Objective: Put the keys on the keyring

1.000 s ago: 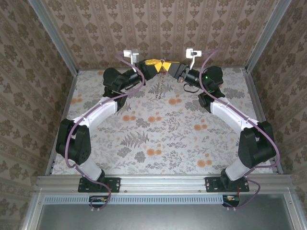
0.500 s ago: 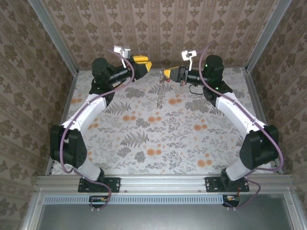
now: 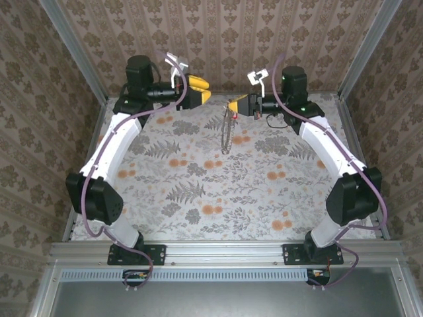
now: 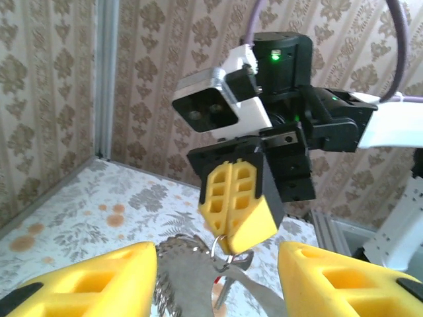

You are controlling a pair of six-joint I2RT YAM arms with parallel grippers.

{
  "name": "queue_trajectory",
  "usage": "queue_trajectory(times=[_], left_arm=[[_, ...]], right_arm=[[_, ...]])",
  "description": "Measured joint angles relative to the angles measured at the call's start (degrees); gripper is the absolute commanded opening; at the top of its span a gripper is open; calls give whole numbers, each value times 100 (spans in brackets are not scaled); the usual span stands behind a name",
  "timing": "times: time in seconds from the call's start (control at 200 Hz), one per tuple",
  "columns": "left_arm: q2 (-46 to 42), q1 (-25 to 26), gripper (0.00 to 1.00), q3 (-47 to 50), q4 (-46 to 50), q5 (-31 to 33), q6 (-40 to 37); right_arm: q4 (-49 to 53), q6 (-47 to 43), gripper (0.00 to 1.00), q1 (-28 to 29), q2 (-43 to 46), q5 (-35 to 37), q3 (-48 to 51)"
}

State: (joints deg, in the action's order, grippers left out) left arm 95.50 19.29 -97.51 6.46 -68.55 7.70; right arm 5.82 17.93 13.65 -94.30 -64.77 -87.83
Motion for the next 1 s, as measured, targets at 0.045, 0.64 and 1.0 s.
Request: queue_trajectory(times=[0.045, 0.64, 1.0], left_arm=[[118, 0, 52, -87, 184, -114, -57], [772, 289, 41, -514, 1373, -546, -527], [905, 433, 40, -575, 1491, -560, -603]], right_arm=[[35, -2, 0, 0, -61, -7, 2], [-31, 26, 0, 13, -129, -44, 70], [-44, 26, 0, 13, -129, -44, 94]])
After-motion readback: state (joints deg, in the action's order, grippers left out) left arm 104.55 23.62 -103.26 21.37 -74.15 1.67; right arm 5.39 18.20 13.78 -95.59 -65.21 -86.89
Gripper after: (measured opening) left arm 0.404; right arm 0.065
